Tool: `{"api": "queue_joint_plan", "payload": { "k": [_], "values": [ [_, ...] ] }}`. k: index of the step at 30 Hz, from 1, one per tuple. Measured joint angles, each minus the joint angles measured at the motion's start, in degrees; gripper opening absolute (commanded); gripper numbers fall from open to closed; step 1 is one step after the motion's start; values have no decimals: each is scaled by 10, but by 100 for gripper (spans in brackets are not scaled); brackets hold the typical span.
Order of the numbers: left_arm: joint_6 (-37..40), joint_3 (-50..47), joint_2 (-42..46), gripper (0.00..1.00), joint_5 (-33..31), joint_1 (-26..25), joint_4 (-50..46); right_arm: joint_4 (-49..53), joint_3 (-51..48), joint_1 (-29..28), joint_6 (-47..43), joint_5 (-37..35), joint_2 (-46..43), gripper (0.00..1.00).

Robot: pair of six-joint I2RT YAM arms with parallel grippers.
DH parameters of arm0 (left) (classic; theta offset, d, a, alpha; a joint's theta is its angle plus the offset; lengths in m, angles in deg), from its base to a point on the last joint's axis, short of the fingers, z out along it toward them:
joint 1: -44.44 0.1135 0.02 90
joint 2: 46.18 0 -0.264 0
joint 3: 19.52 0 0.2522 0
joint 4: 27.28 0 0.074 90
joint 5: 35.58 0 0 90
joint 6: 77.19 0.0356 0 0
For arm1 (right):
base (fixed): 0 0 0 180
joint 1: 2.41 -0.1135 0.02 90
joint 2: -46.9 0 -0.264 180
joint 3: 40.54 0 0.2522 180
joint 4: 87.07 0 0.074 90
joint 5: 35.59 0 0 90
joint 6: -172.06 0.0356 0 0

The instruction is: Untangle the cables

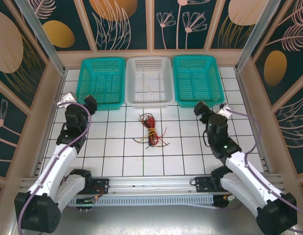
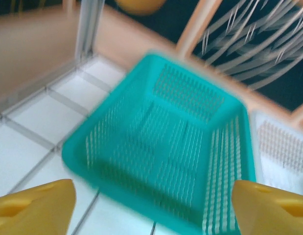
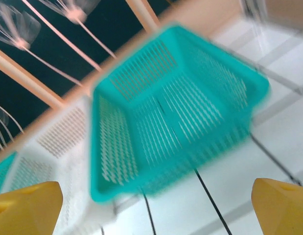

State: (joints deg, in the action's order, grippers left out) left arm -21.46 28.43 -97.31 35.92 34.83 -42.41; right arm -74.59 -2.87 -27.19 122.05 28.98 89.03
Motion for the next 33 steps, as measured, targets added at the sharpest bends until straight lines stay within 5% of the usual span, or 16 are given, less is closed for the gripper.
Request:
{"api": "queue_joint_plan", "payload": {
  "k": [3, 6, 10, 16, 24, 33],
  "values": [
    [-41, -1, 0, 78, 31, -31, -127, 119, 7, -63, 70, 27, 52, 99],
    [-65, 3, 13, 77, 60, -66, -200, 220, 78, -221, 101, 30, 160, 99],
    [-75, 54, -3, 76, 92, -77, -250, 233, 212, -336, 65, 57, 293, 98],
    [-75, 123, -50, 70, 144, -83, -243, 173, 267, -306, -42, 169, 406, 91],
    [-68, 131, -66, 76, 183, -114, -243, 144, 294, -272, -121, 257, 517, 80],
    [-91, 106, -71, 80, 211, -126, -222, 114, 295, -267, -163, 287, 554, 36]
  ]
}}
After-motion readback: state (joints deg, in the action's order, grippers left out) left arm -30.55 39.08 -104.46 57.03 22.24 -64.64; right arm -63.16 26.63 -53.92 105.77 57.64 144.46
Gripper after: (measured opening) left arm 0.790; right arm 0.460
